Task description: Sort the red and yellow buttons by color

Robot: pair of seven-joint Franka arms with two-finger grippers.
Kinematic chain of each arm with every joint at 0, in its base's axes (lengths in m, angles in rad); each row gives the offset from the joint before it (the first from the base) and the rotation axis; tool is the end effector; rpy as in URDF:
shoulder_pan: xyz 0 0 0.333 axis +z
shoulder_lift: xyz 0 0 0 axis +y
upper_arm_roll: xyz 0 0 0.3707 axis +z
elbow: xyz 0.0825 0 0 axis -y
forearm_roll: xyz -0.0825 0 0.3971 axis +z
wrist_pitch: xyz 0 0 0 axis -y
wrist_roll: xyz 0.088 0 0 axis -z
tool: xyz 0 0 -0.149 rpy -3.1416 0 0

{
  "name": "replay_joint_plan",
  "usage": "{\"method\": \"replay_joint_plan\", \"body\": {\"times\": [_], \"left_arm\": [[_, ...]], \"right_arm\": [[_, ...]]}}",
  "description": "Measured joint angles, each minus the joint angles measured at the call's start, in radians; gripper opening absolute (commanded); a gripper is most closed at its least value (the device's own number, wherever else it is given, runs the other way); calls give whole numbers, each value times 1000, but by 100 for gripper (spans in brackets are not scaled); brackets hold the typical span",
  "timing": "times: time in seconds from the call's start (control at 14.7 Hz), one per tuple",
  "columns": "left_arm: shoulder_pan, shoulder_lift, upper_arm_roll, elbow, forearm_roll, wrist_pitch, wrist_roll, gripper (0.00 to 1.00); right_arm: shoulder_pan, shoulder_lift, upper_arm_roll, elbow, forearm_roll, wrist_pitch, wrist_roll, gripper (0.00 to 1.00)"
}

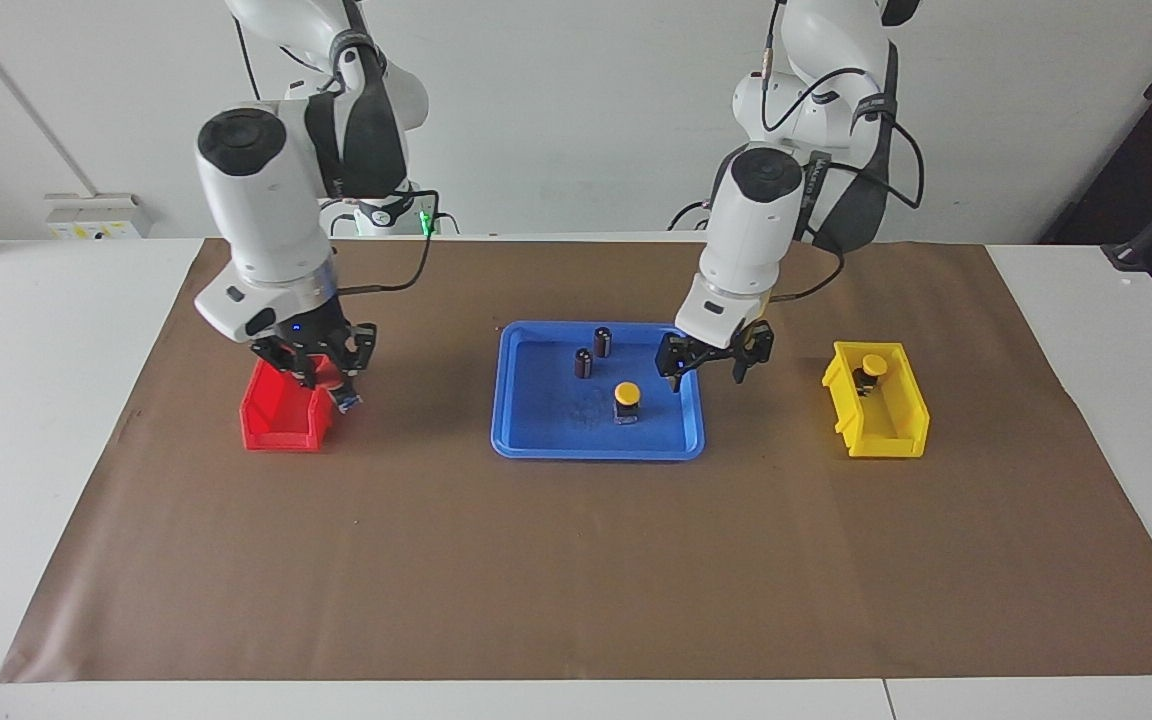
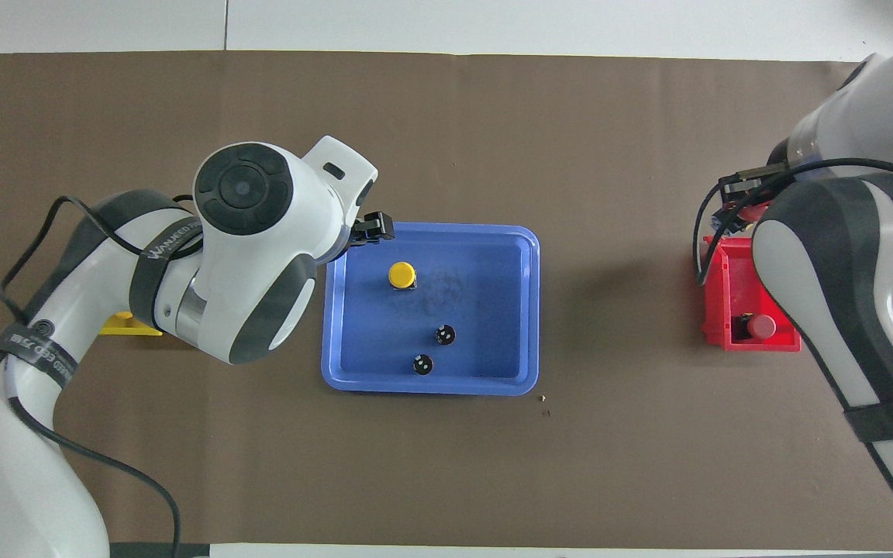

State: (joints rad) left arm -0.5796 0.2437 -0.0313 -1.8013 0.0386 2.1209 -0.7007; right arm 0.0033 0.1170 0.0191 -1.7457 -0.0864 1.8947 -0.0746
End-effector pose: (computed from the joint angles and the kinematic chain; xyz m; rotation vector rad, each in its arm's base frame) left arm 0.5428 -0.3747 0.4231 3.1116 0.1122 0.1187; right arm 0.6222 0.0037 0.5106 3.0545 0.1881 0.0458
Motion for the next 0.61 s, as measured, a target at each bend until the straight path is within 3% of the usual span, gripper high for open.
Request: {"method": "replay_joint_plan", "body": {"times": [0.14, 0.41, 0.61], "left_arm": [[-55, 41, 0, 2, 0, 23, -44, 100], [-89, 94, 1, 15, 0, 35, -74, 84], [-90, 102, 2, 15, 0, 35, -74, 65]], "right_arm": [[-71, -7, 0, -86, 31, 109, -94, 10], [-87, -30, 9, -235, 36, 246, -112, 10], [-97, -62, 9, -310, 36, 299, -135, 10]]}}
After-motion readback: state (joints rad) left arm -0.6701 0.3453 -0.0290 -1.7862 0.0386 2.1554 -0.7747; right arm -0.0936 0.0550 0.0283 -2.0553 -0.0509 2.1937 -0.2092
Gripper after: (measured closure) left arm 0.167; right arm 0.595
